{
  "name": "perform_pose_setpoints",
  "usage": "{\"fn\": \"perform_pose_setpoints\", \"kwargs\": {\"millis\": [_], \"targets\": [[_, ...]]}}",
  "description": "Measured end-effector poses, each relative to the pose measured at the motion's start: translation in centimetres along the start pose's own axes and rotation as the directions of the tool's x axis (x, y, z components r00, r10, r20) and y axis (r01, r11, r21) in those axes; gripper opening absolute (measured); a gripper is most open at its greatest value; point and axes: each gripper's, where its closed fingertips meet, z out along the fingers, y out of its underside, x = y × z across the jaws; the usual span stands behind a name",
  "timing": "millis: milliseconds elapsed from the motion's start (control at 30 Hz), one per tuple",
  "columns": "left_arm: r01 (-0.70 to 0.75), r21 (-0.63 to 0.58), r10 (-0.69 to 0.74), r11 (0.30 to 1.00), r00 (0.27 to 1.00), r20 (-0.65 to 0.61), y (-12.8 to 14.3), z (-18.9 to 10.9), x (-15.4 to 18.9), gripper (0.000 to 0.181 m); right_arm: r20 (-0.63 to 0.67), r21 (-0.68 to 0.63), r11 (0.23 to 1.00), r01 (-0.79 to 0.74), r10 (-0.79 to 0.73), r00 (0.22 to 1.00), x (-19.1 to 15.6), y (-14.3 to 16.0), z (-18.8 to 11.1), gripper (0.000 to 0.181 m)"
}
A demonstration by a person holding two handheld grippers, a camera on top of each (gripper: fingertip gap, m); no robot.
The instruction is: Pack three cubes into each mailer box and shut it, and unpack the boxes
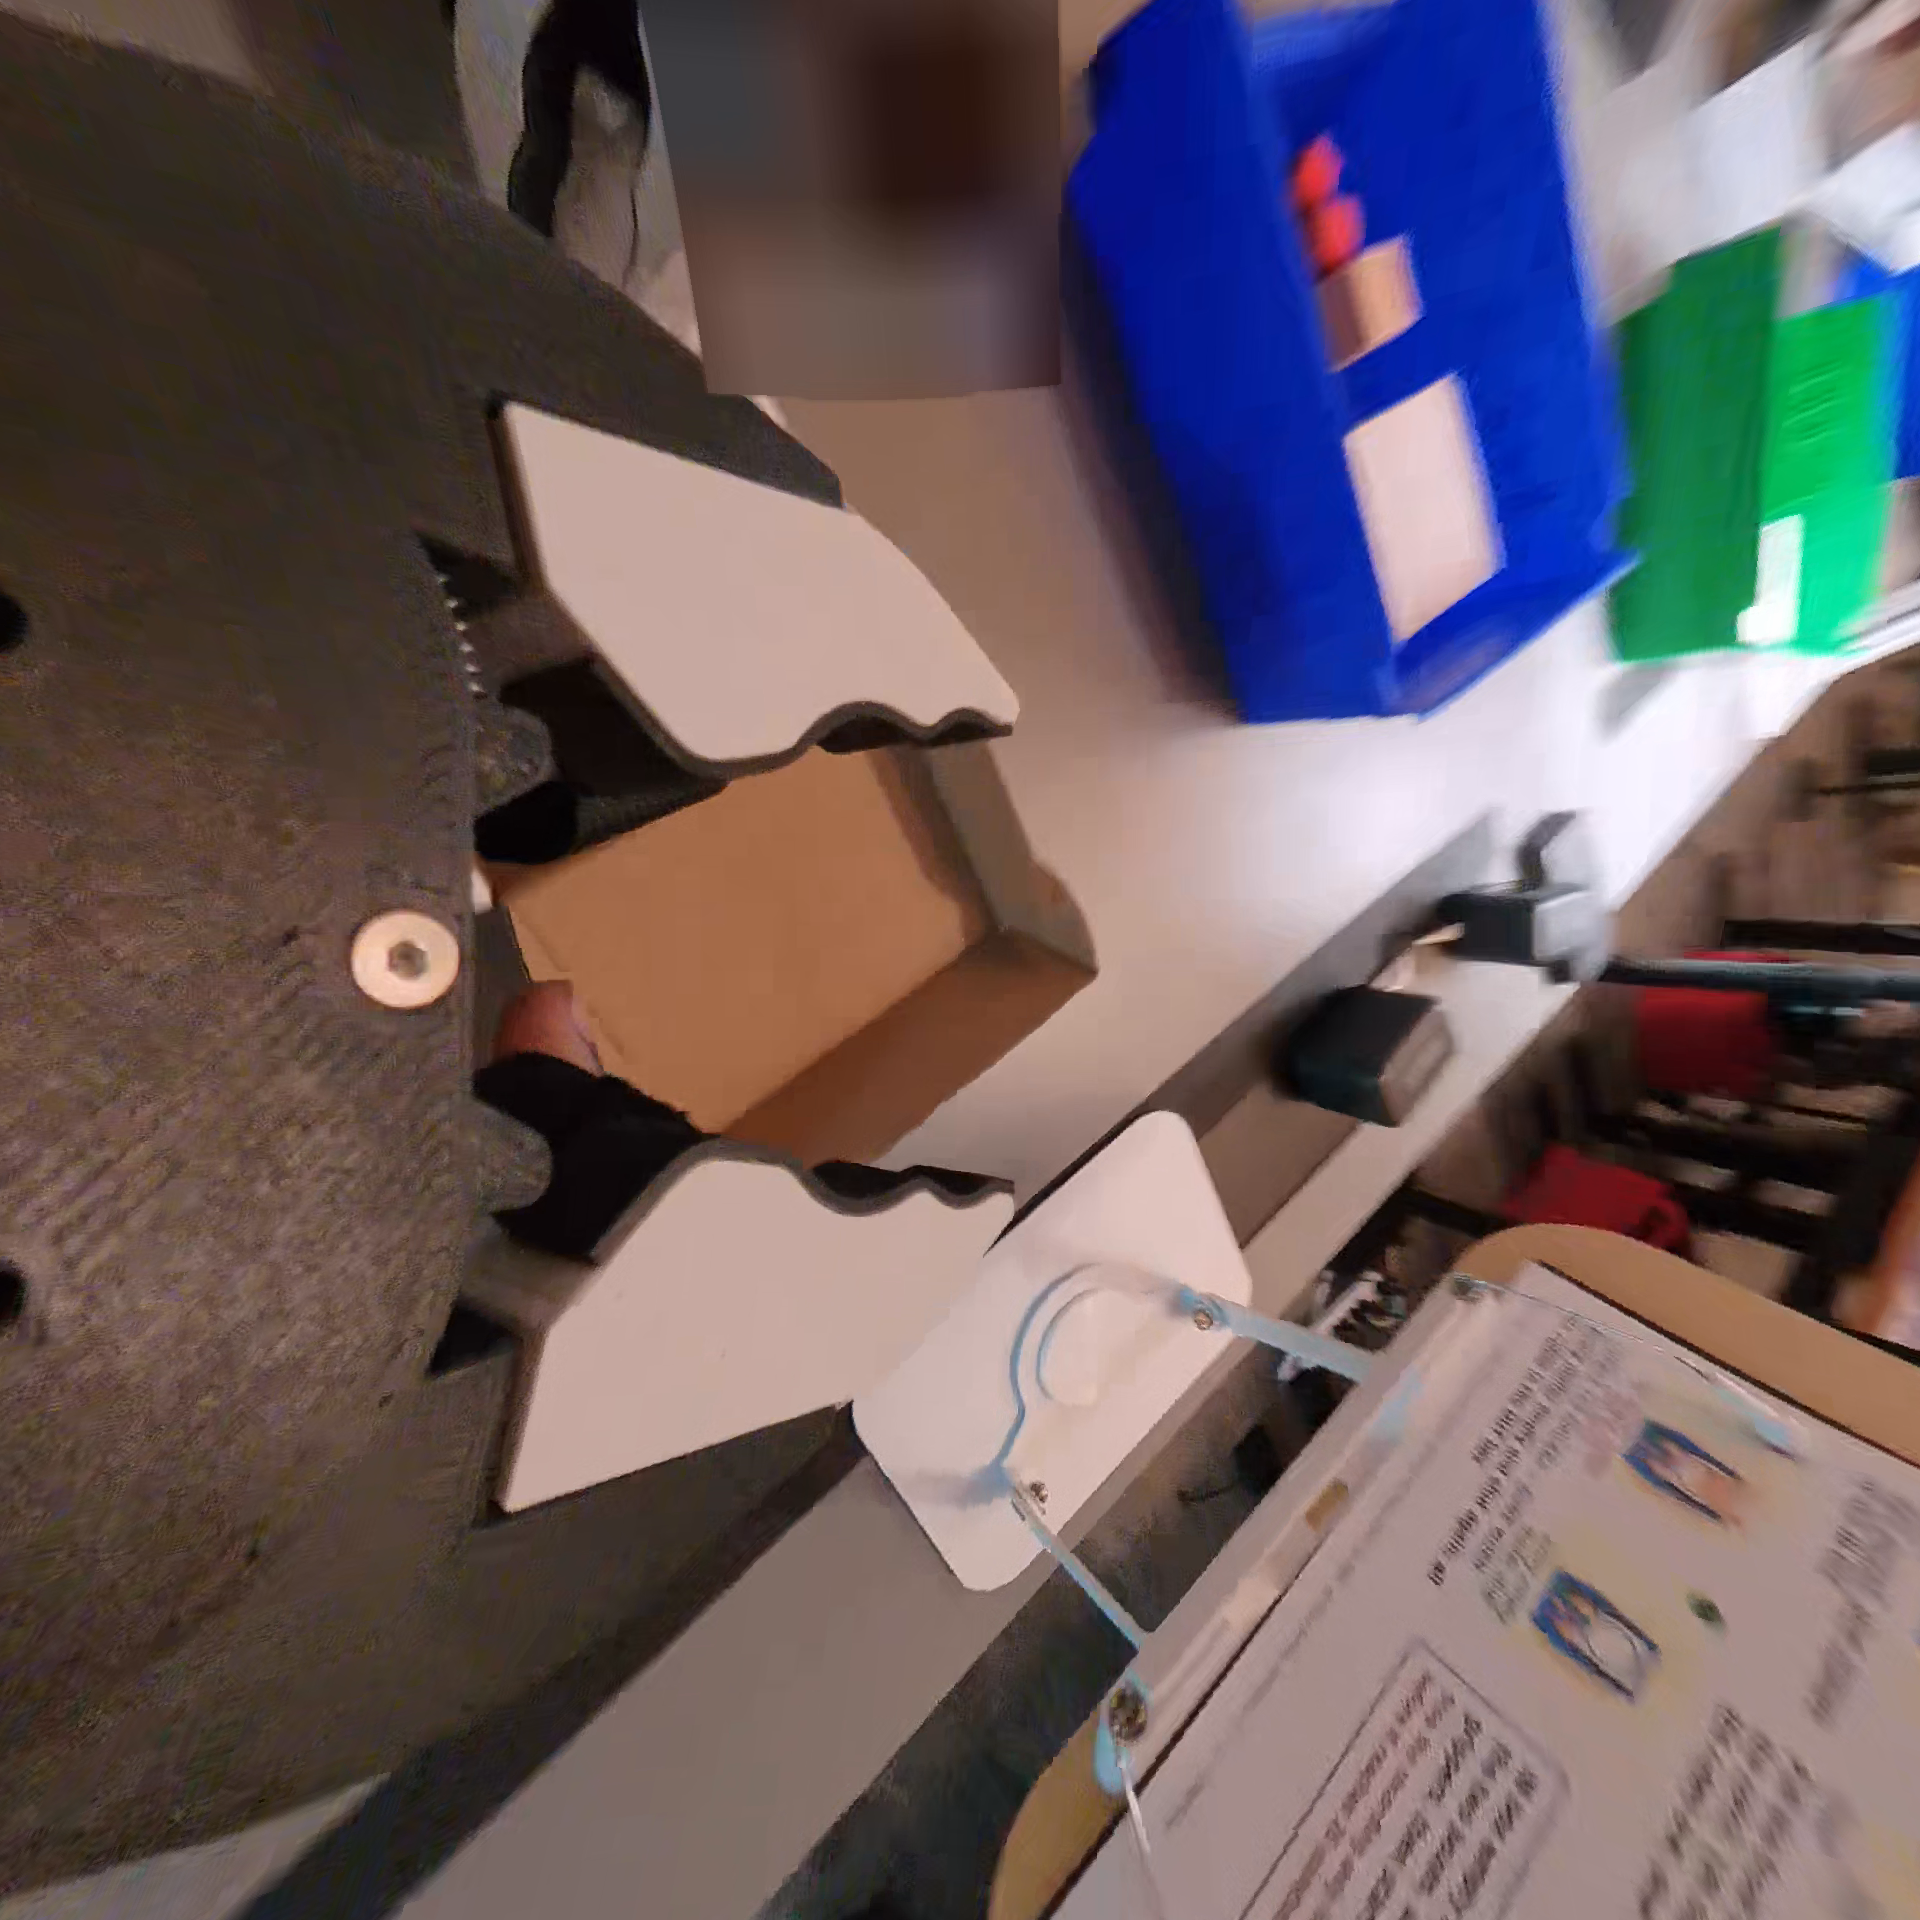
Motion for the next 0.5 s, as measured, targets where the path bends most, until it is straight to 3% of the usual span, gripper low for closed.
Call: {"fn": "perform_pose_setpoints", "kwargs": {"millis": [100, 233, 400, 500], "targets": [[0.238, 0.14, -0.222, 0.961, 0.967, -0.124, -1.3, -1.4, -0.5, 0.054, 0.017, 0.165, 0.98, -0.108, 0.106, 0.994, -2.4, 0.3, -4.2, 0.075], [0.505, 0.306, -0.438, 0.807, 0.859, -0.265, -2.6, -4.3, -2.6, 0.073, 0.062, 0.262, 0.95, -0.17, 0.159, 0.985, -6.4, 5.1, -8.3, 0.084], [0.667, 0.406, -0.571, 0.625, 0.745, -0.346, -1.9, -7.8, -4.9, 0.078, 0.052, 0.347, 0.901, -0.261, 0.26, 0.964, -8.9, 12.2, -10.5, 0.098], [0.687, 0.449, -0.609, 0.571, 0.721, -0.329, -1.2, -9.6, -5.8, 0.078, 0.034, 0.416, 0.876, -0.245, 0.254, 0.967, -9.5, 13.4, -12.0, 0.114]]}}
